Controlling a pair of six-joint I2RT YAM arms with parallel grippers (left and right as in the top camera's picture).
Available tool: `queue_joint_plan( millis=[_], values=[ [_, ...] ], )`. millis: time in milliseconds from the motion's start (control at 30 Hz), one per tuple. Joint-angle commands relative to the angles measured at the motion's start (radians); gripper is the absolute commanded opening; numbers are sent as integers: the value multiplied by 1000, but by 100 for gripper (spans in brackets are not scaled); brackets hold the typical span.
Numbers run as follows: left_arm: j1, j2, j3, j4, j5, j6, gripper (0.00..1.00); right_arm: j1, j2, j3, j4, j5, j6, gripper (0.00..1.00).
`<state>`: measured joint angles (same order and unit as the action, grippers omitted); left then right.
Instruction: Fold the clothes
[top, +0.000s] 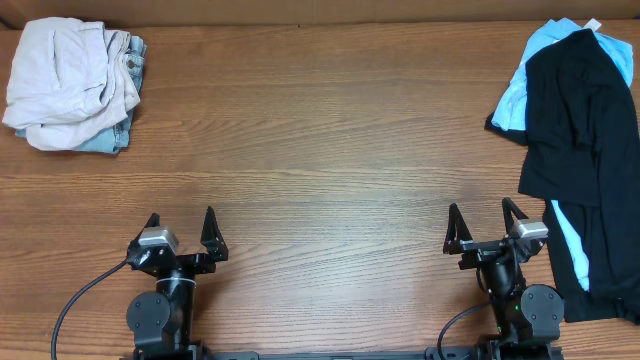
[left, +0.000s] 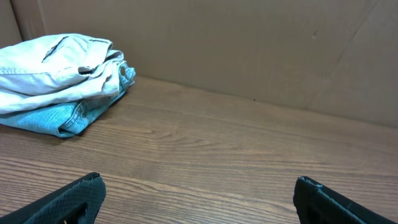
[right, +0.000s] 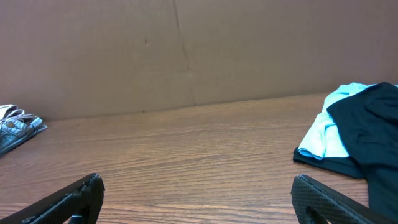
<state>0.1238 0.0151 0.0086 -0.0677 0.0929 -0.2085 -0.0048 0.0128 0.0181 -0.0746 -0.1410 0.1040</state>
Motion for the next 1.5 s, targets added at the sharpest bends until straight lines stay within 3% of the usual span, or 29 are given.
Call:
queue_joint_plan(
  millis=[0,1200,1467],
  values=[
    [-6,-10,-3,-2,1,-8,100,6,-10,-10,5,10,0,100],
    [-6,-10,-3,9,-6,-9,100,6,-10,-10,6,9,0,100],
    [-6,-10,2,55,123,-8,100,6,-10,-5,48,6,0,100]
  ],
)
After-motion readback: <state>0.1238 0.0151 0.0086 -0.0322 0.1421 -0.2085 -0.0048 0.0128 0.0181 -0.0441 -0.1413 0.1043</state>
